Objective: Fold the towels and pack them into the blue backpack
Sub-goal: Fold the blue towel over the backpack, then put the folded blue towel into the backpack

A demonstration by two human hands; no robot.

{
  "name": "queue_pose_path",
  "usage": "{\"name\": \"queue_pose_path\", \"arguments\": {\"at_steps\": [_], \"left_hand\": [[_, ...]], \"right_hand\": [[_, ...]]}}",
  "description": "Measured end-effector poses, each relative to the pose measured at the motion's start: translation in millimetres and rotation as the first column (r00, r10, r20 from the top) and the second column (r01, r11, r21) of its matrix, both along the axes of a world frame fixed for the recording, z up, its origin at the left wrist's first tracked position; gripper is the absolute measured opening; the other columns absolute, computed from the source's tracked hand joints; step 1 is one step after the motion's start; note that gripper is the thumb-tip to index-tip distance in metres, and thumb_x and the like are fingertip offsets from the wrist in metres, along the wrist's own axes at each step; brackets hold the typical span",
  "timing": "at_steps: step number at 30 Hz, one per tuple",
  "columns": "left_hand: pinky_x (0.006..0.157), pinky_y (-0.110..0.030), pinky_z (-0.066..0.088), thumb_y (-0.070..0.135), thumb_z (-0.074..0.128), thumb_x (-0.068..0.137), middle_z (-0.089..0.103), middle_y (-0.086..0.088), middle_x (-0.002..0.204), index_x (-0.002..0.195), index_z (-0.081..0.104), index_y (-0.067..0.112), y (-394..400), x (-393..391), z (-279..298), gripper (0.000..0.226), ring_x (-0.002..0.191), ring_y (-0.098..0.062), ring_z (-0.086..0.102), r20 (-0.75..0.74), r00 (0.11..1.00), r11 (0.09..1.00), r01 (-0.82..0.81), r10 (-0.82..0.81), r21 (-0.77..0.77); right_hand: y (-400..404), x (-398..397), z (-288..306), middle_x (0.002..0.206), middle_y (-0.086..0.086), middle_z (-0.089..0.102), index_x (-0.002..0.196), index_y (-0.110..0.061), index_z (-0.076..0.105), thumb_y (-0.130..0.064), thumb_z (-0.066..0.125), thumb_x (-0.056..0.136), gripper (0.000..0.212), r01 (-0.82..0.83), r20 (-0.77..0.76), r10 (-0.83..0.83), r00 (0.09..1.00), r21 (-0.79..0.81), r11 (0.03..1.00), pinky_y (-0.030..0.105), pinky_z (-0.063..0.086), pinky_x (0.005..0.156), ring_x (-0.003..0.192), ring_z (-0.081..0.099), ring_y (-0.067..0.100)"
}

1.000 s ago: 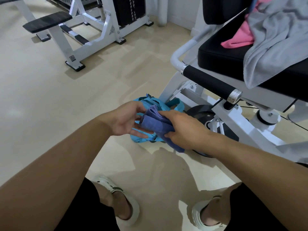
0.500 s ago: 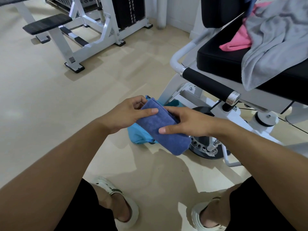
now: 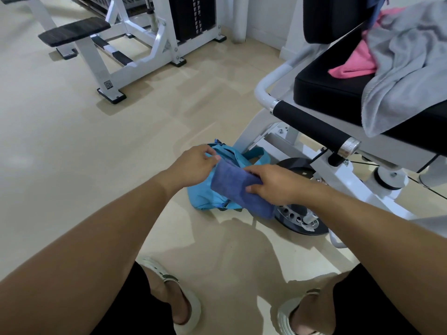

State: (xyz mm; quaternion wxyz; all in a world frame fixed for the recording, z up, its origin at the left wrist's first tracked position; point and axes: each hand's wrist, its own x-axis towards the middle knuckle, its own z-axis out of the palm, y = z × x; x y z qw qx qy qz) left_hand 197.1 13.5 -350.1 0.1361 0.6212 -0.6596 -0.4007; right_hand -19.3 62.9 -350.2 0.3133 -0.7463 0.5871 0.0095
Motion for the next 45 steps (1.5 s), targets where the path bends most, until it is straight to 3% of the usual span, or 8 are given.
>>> {"name": "queue_pose_path", "arguments": {"at_steps": [5,16,19,25,29,33,38,45], "left_hand": [[0.093,-0.040,0.053,0.022,0.053,0.100,0.064,-0.004,0.127,0.140,0.050,0.021,-16,-13,3,0.040,0.109,-0.025,0.062,0.181,0.980,0.995,0.096,-0.087,-0.039],[0.098,-0.039,0.050,0.001,0.046,0.095,0.056,-0.008,0.119,0.145,0.044,0.013,-34,-49,-5,0.051,0.107,-0.022,0.056,0.198,0.956,0.975,0.205,-0.218,0.081],[0.094,-0.041,0.052,0.001,0.046,0.093,0.058,-0.010,0.126,0.144,0.043,0.014,-39,-51,-4,0.053,0.104,-0.023,0.057,0.222,0.952,0.977,0.201,-0.212,0.070],[0.095,-0.040,0.052,0.004,0.049,0.094,0.061,-0.015,0.130,0.136,0.050,0.008,-46,-37,-4,0.042,0.116,-0.030,0.059,0.339,0.924,0.984,0.161,-0.175,0.070],[0.086,-0.035,0.049,0.004,0.046,0.096,0.063,-0.015,0.119,0.117,0.062,0.001,-45,-23,2,0.026,0.109,-0.031,0.062,0.509,0.823,0.968,0.210,-0.250,0.137],[0.079,-0.030,0.043,0.008,0.040,0.101,0.045,-0.001,0.075,0.068,0.045,0.012,-43,-9,-8,0.034,0.077,-0.020,0.049,0.567,0.760,0.947,0.236,-0.319,0.217],[0.082,-0.030,0.047,0.010,0.045,0.103,0.043,-0.001,0.075,0.124,0.062,-0.002,-33,10,-6,0.030,0.092,-0.022,0.048,0.360,0.921,0.976,0.075,-0.147,0.206],[0.096,-0.055,0.054,0.042,0.073,0.077,0.059,-0.010,0.135,0.135,0.056,0.014,-10,29,-7,0.067,0.118,-0.034,0.059,-0.096,0.992,0.860,-0.022,0.082,0.510]], "right_hand": [[-2,-4,-38,0.125,0.006,0.064,0.137,-0.028,0.050,-0.031,0.056,0.096,0.041,-0.054,-0.313,0.066,0.947,0.046,0.997,0.042,0.053,0.091,0.109,0.062,0.028],[-61,4,-106,0.135,0.023,0.057,0.160,-0.011,-0.015,-0.024,0.061,0.098,0.099,0.228,-0.236,-0.189,0.953,0.150,0.962,0.040,0.047,0.095,0.120,0.059,0.037],[-81,9,-130,0.134,0.024,0.056,0.160,-0.007,-0.010,-0.020,0.064,0.096,0.098,0.339,-0.201,-0.303,0.931,0.180,0.923,0.040,0.046,0.096,0.120,0.059,0.037],[-102,-9,-142,0.125,0.020,0.063,0.127,-0.003,0.057,-0.020,0.060,0.095,0.037,0.304,-0.272,-0.259,0.927,0.134,0.943,0.030,0.044,0.076,0.111,0.062,0.034],[-110,-18,-110,0.112,0.008,0.069,0.115,-0.016,0.067,-0.015,0.069,0.087,0.028,0.391,0.046,-0.401,0.915,0.144,0.909,0.036,0.051,0.084,0.099,0.062,0.027],[-106,-14,-66,0.108,0.009,0.076,0.104,-0.020,0.072,0.001,0.063,0.087,0.028,0.408,0.468,-0.529,0.708,0.340,0.847,0.048,0.051,0.103,0.113,0.067,0.034],[-89,8,-13,0.106,0.008,0.073,0.117,-0.006,0.065,0.013,0.049,0.092,0.036,0.219,0.703,-0.481,0.524,0.434,0.874,0.035,0.054,0.088,0.099,0.068,0.024],[-51,26,22,0.102,0.005,0.076,0.115,-0.008,0.067,0.015,0.052,0.081,0.044,0.072,0.807,-0.414,0.422,0.425,0.902,0.030,0.058,0.086,0.096,0.071,0.020]]}}
